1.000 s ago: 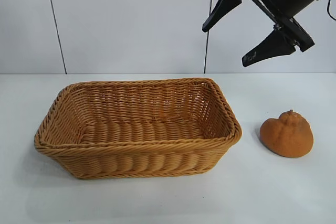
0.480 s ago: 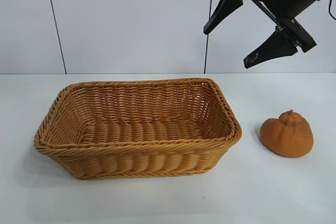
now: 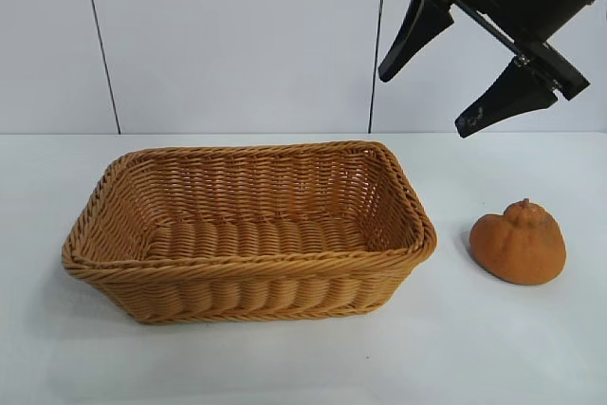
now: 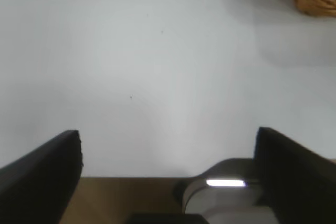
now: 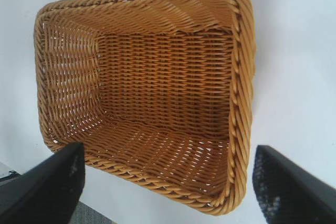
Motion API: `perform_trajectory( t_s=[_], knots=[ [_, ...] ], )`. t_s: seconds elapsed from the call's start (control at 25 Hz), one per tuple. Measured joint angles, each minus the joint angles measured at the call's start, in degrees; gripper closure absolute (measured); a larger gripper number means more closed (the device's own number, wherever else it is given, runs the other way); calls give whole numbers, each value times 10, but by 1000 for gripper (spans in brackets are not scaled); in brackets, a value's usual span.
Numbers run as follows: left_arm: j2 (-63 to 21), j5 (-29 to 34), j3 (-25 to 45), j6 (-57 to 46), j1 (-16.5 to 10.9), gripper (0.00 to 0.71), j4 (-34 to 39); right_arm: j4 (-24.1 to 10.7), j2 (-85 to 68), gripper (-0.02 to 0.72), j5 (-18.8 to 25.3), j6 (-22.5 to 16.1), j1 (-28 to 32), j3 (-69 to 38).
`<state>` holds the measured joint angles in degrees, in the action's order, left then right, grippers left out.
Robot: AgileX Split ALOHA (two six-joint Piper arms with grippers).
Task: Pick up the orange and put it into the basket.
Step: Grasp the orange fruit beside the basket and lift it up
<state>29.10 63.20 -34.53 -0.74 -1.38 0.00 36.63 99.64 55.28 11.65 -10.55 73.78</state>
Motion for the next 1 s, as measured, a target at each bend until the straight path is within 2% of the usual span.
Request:
perform_trajectory(
  t_s=[0.16, 0.28, 0.56, 0.68, 0.8, 1.0],
  knots=[
    [-106, -19, 49, 0, 0, 76, 0, -12, 0, 108, 5, 0, 0, 12],
    [-155, -20, 56, 0, 0, 76, 0, -39, 0, 108, 20, -5, 0, 38],
    [-179, -21, 58, 0, 0, 76, 0, -181, 0, 108, 48, -83, 0, 84],
    [-179, -21, 58, 0, 0, 76, 0, -227, 0, 108, 58, -104, 0, 86],
    [-181, -21, 58, 0, 0, 76, 0, -250, 0, 108, 60, -120, 2, 86],
    [-223, -21, 58, 0, 0, 76, 0, -253, 0, 108, 61, -125, 36, 86]
  ],
)
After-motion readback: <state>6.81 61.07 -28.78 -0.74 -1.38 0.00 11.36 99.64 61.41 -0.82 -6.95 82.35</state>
